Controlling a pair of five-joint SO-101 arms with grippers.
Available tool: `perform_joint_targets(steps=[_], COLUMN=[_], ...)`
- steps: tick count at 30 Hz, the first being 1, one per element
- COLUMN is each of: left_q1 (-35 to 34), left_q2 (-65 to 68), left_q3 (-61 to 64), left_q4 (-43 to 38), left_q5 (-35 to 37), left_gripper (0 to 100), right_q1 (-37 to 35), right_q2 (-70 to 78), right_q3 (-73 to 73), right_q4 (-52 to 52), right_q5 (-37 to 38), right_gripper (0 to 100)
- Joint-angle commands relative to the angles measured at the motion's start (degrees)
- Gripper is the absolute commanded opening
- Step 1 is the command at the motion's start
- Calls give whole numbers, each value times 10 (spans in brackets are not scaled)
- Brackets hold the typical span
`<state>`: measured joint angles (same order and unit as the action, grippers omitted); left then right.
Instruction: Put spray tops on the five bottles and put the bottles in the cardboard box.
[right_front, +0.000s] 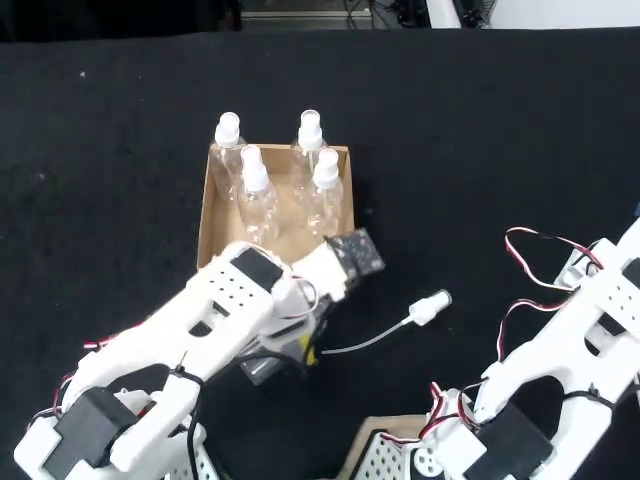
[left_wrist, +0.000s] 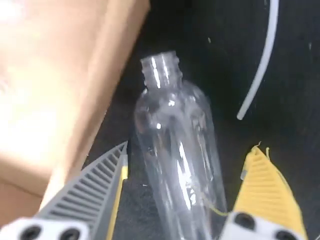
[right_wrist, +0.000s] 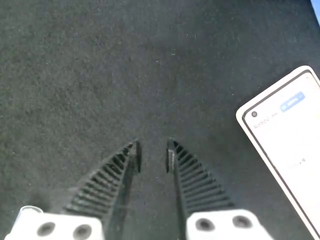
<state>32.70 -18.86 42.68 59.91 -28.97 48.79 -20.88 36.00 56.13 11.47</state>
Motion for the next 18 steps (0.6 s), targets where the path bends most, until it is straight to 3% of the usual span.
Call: perform_joint_targets(steps=[1,12,18], left_q1=[7,12,38], left_q2=[-10,40,38], left_q3=[-29,-3,11], left_q4=[-24,-51,-29], left_q5=[42,80,74], left_gripper=[342,341,151], right_q1=[-7,-4,-4], right_q2=[-7,-7,-7], right_q3=[-4,-3,-3], right_q4=[-13,-12,-12], right_q5=[6,6,6], right_gripper=[75,75,75])
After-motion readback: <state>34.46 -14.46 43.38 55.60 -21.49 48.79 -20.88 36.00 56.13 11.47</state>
